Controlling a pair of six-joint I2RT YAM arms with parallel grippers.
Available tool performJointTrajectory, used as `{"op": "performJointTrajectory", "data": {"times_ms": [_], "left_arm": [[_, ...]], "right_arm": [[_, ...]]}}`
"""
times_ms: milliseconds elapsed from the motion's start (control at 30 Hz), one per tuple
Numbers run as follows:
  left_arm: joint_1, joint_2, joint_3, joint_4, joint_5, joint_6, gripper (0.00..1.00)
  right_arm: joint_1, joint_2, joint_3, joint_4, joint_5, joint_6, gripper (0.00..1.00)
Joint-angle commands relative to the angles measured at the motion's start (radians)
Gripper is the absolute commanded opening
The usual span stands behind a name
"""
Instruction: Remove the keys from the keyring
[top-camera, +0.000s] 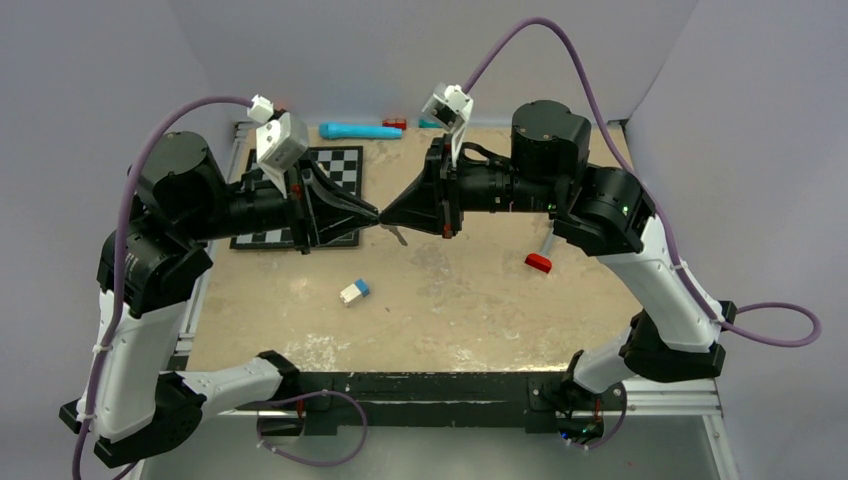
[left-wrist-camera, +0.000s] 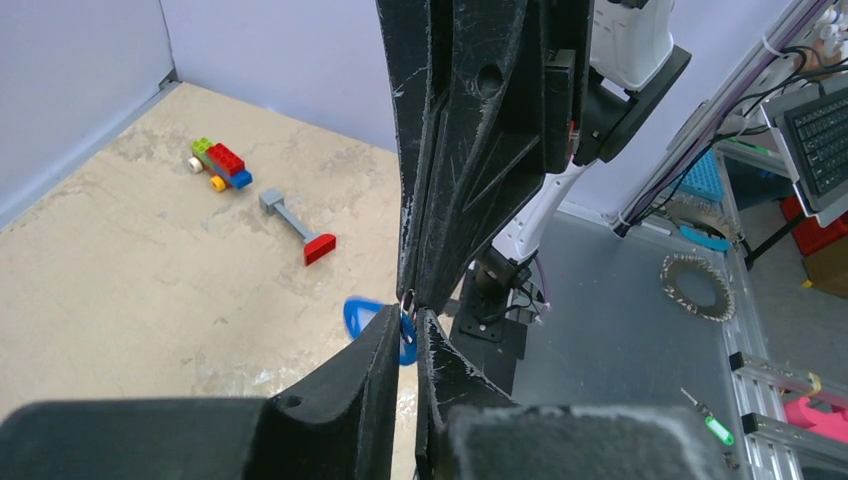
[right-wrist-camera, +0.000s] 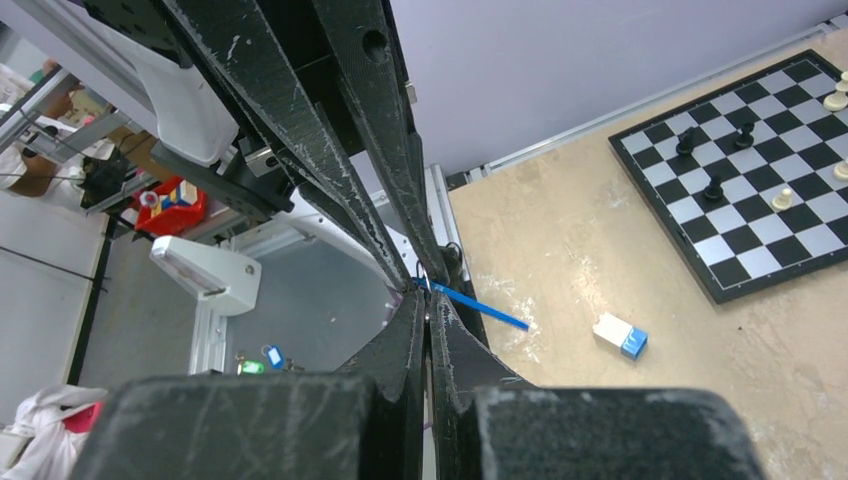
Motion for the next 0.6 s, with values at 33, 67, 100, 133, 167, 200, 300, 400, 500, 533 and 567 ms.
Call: {"op": "performJointTrajectory", "data": {"times_ms": [33, 67, 100, 133, 167, 200, 300, 400, 500, 533, 567], "left_arm": [[-0.001, 0.008, 0.025, 0.054, 0.006, -0.028, 0.0], [0.0, 0.008, 0.026, 0.054, 0.004, -0.032, 0.0], [-0.001, 0.009, 0.027, 0.054, 0.004, -0.035, 0.0], [0.001, 0.008, 0.028, 0.055, 0.004, -0.038, 0.0], [0.001, 0.008, 0.028, 0.055, 0.005, -0.039, 0.0], [0.001, 0.006, 0.027, 0.055, 0.005, -0.04, 0.0], [0.0, -0.004, 0.018, 0.057, -0.008, -0.045, 0.0], [0.0, -0.022, -0.003, 0.085, -0.005, -0.062, 0.0], [0.001, -0.037, -0.02, 0.107, 0.004, -0.078, 0.0], [0.0, -0.04, -0.023, 0.112, 0.004, -0.081, 0.0], [0.0, -0.043, -0.025, 0.116, 0.005, -0.085, 0.0]], "right_arm": [[0.004, 0.005, 0.019, 0.033, -0.054, -0.005, 0.0], [0.004, 0.005, 0.02, 0.034, -0.056, -0.004, 0.0], [0.003, 0.004, 0.02, 0.036, -0.058, -0.005, 0.0], [0.004, 0.004, 0.019, 0.038, -0.06, -0.005, 0.0], [0.003, 0.003, 0.02, 0.041, -0.064, -0.005, 0.0], [0.004, 0.0, 0.019, 0.046, -0.068, -0.003, 0.0], [0.003, -0.014, 0.002, 0.074, -0.07, 0.006, 0.13], [0.003, -0.025, -0.013, 0.102, -0.071, 0.016, 0.46], [0.004, -0.034, -0.021, 0.125, -0.077, 0.026, 0.56], [0.003, -0.04, -0.023, 0.133, -0.077, 0.029, 0.59], [0.003, -0.045, -0.026, 0.146, -0.077, 0.033, 0.59]]}}
